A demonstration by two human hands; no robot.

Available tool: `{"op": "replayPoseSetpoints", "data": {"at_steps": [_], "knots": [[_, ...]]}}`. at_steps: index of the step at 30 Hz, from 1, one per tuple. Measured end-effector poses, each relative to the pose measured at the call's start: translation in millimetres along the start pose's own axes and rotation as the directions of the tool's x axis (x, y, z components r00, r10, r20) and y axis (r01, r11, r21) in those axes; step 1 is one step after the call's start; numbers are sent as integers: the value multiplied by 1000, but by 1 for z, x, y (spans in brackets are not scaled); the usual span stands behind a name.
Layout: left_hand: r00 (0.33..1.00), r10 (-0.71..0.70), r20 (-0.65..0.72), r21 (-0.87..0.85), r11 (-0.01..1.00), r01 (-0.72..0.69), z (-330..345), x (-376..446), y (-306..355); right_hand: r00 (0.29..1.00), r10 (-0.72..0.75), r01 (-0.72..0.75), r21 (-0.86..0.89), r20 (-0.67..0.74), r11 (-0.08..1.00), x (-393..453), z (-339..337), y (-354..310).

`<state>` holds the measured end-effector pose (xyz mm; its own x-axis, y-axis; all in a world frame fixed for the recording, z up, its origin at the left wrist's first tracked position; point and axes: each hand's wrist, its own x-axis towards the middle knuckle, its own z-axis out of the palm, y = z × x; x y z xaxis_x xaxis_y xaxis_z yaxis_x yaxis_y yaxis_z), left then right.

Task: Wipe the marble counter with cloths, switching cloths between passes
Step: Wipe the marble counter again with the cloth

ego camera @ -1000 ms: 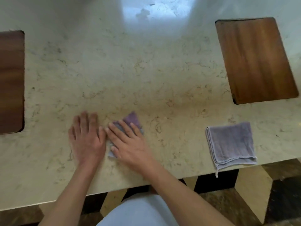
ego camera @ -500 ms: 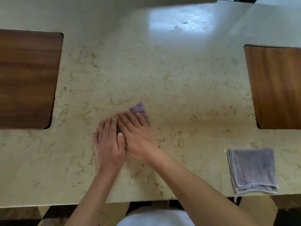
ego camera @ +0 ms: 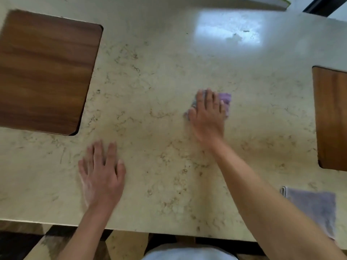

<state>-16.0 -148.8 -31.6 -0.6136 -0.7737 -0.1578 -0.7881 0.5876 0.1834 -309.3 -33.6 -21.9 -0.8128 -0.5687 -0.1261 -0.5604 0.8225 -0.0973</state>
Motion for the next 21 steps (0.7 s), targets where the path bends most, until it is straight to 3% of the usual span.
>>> {"op": "replayPoseSetpoints", "data": {"at_steps": [2, 3, 5, 6, 7, 8, 9, 10, 11, 13, 14, 16, 18, 20, 21], "knots": [[999, -25, -47, -109, 994, 20, -2, -1, -1, 941, -336, 334, 42, 38, 942, -11, 8, -78], [995, -51, -81, -189, 981, 35, -4, -2, -2, 852, -518, 514, 61, 79, 856, -28, 14, -111], [989, -84, -122, -311, 949, 42, -7, -4, -6, 585, -800, 800, 64, 134, 596, -73, 21, -150], [987, -85, -139, -329, 944, 35, -8, -5, -9, 463, -872, 877, 61, 158, 477, -92, 23, -152], [986, -77, -151, -314, 949, 26, -8, -5, -11, 386, -906, 912, 76, 171, 403, -105, 26, -143], [987, -61, -150, -265, 964, 19, -6, -6, -13, 361, -921, 922, 95, 149, 377, -112, 29, -126], [990, -37, -136, -191, 981, 10, -4, -5, -15, 389, -914, 911, 101, 120, 401, -114, 30, -104], [994, -11, -109, -109, 994, -1, -3, -4, -14, 484, -869, 866, 84, 99, 492, -112, 29, -78], [997, 3, -75, -36, 999, -6, -1, -3, -13, 623, -778, 777, 48, 75, 627, -106, 27, -48], [1000, 2, -29, 27, 1000, -1, 1, -3, -11, 876, -482, 481, -35, -10, 876, -82, 22, 20], [1000, -2, -20, 28, 1000, 3, 1, -2, -11, 953, -302, 301, -75, 0, 951, -69, 15, 55], [1000, -5, -14, 24, 1000, 5, 0, -2, -11, 1000, 1, 2, -106, 29, 994, -49, -2, 104], [1000, -7, -17, 26, 1000, 7, -1, -3, -10, 983, 184, -184, -67, -5, 981, -47, -6, 106], [999, -38, -34, -6, 999, 38, -1, -4, -6, 980, 198, -199, -26, -29, 980, -72, 4, 72], [996, -68, -50, -46, 997, 66, -3, -4, 0, 993, 107, -108, -33, -45, 994, -94, 12, 49]]}}
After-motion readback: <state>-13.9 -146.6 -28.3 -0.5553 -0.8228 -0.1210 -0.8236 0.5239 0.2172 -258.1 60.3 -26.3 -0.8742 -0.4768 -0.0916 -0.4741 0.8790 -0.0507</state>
